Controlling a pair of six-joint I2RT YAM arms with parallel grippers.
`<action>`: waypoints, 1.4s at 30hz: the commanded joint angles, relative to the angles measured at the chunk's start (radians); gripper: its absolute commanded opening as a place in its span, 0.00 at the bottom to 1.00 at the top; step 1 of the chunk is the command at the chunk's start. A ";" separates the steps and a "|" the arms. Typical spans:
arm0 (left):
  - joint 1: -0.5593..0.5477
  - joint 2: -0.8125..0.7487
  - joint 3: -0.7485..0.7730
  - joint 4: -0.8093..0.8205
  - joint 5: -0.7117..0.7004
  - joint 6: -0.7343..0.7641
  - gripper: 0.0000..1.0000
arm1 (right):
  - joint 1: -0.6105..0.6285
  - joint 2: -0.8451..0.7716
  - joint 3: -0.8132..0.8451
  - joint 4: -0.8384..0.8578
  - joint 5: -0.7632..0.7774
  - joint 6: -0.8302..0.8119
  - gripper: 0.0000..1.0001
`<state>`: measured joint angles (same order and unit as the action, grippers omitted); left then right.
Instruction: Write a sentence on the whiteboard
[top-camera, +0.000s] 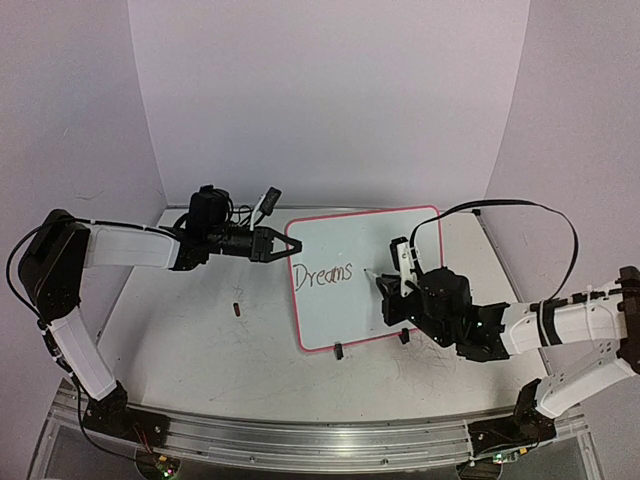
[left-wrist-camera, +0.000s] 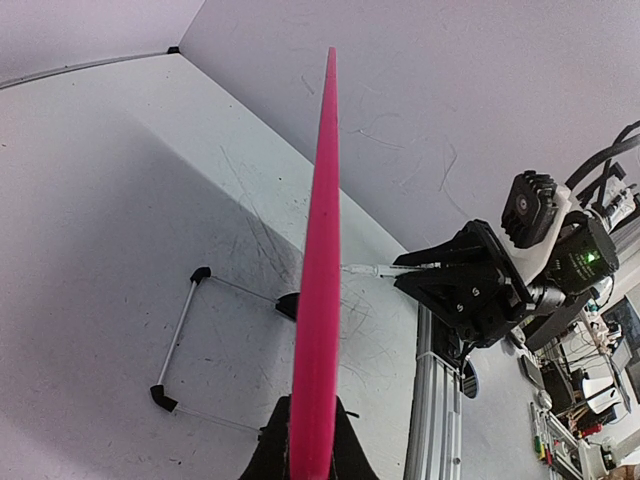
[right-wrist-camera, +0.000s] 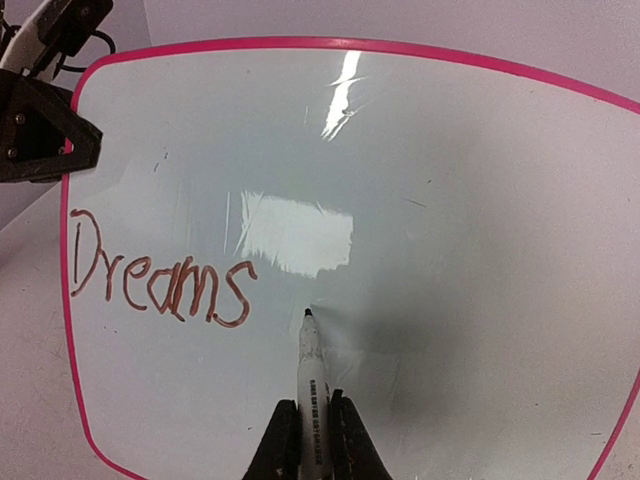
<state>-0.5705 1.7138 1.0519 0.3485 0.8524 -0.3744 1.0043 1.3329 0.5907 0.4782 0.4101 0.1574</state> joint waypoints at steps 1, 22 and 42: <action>0.002 -0.021 0.007 -0.036 -0.050 0.015 0.00 | -0.004 0.004 0.030 0.044 0.022 -0.002 0.00; 0.002 -0.023 0.007 -0.036 -0.046 0.014 0.00 | -0.009 0.043 0.053 0.066 0.058 -0.005 0.00; 0.002 -0.024 0.008 -0.036 -0.045 0.015 0.00 | -0.004 0.041 0.041 0.026 -0.011 0.014 0.00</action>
<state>-0.5705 1.7138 1.0519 0.3481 0.8524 -0.3744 1.0000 1.3865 0.6285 0.5221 0.4147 0.1537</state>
